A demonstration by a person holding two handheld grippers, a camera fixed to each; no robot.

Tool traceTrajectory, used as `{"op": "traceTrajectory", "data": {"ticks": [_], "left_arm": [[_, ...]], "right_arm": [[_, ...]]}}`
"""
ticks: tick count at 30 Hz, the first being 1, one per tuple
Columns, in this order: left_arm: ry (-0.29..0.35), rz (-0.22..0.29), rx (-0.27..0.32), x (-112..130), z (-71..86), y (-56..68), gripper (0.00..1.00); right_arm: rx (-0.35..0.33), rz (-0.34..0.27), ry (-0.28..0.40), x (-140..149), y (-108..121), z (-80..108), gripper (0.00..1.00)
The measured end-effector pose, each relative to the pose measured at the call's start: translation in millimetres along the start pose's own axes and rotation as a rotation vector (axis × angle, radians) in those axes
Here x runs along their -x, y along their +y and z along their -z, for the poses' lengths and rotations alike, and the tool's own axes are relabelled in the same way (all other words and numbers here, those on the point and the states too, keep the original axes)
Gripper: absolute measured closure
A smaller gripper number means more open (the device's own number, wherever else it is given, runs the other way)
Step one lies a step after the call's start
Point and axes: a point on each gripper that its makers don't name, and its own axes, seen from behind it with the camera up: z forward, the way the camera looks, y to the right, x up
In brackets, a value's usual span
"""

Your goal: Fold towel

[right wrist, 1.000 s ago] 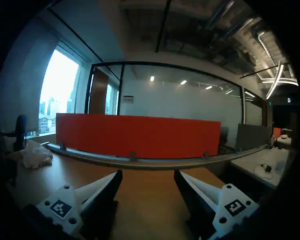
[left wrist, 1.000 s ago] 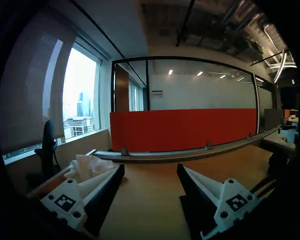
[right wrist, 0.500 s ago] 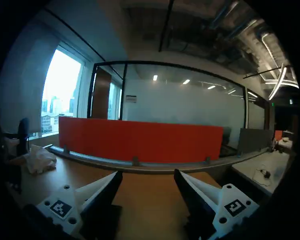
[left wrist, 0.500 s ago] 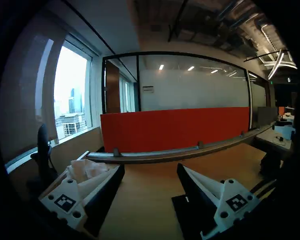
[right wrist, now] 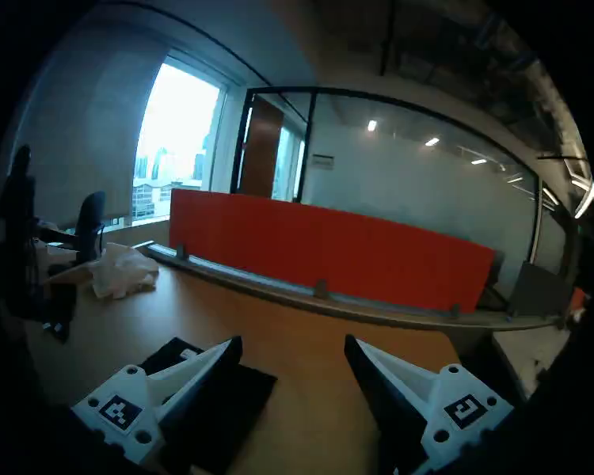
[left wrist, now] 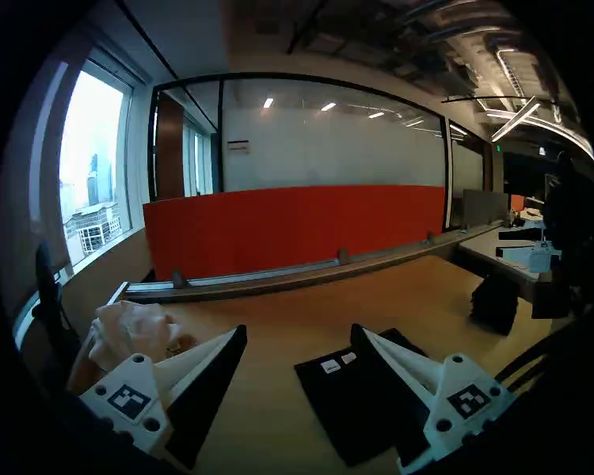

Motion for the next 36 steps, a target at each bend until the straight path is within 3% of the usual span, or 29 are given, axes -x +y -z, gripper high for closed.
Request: {"op": "traceTrajectory", "data": {"ticks": [12, 20, 27, 36], "left_arm": [[-0.126, -0.071, 0.120, 46, -2.0, 29.8, 0.03], [-0.177, -0.098, 0.173, 72, -7.0, 49.3, 0.03], [-0.229, -0.145, 0.209, 112, -12.8, 63.4, 0.03], [-0.331, -0.168, 0.257, 176, -17.4, 77.7, 0.03]], "right_arm": [[-0.163, 0.064, -0.129, 37, -38, -1.3, 0.00], [-0.216, 0.078, -0.189, 64, -52, -2.6, 0.00], [-0.250, 0.082, -0.250, 103, -65, -5.2, 0.00], [-0.282, 0.084, -0.322, 154, -81, -7.9, 0.00]]}}
